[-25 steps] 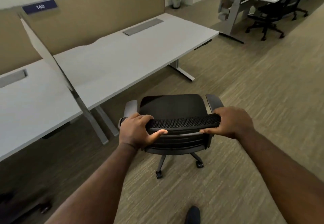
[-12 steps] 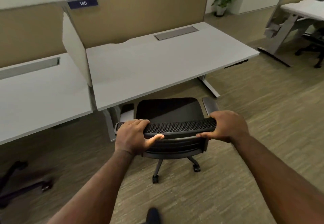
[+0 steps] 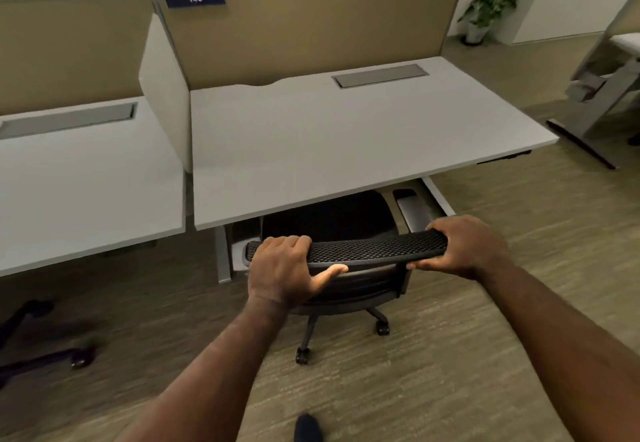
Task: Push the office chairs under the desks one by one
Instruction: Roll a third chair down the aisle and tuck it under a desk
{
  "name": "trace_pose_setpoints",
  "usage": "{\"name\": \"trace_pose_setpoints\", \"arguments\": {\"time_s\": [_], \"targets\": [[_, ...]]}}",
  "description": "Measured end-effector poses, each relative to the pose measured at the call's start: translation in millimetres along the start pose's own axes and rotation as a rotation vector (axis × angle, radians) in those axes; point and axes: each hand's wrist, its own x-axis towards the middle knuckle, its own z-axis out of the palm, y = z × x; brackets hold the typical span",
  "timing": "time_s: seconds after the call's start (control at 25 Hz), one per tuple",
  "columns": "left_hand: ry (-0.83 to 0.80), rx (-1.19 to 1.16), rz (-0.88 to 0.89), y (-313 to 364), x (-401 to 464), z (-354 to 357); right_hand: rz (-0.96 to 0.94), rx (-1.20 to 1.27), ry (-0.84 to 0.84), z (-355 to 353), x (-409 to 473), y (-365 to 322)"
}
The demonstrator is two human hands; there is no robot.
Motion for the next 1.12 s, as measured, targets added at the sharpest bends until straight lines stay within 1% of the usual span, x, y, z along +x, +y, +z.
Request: {"name": "trace_pose_setpoints", "arguments": {"time_s": [0.16, 0.32, 0.44, 0.48, 0.64, 0.68, 0.84, 0.88, 1.04, 1.12], "targets": [[-0.024, 0.016, 0.002, -0.4, 31.4, 8.1, -0.009, 0.012, 0.005, -0.9, 30.6, 13.9], [-0.024, 0.042, 0.016, 2.6, 58.8, 15.5, -0.039, -0.064, 0.023, 0.2, 48.9, 28.7], [0.004, 0.063, 0.004, 14.8, 83.9, 26.8, -0.050, -0.069, 0.012, -4.1, 69.7, 52.3], [0.009, 0.057, -0.006, 13.2, 84.5, 26.3, -0.060, -0.069, 0.023, -2.2, 72.0, 50.7], [0.023, 0.072, -0.034, 38.4, 107.8, 48.0, -0.097, -0.064, 0.038, -5.8, 97.2, 89.1], [0.018, 0.054, -0.059, 36.6, 106.7, 47.9, -0.115, -0.059, 0.045, -4.0, 100.4, 87.3], [-0.001, 0.075, -0.079, 64.7, 142.6, 71.7, -0.112, -0.082, 0.053, -2.6, 132.1, 135.4], [-0.005, 0.065, -0.090, 63.8, 142.8, 71.2, -0.124, -0.082, 0.067, -1.5, 134.8, 134.6], [-0.024, 0.090, -0.089, 91.6, 175.2, 90.7, -0.124, -0.058, 0.038, -4.1, 162.6, 178.9], [-0.024, 0.084, -0.096, 99.7, 184.4, 94.0, -0.144, -0.061, 0.042, -6.6, 171.2, 189.2]]}}
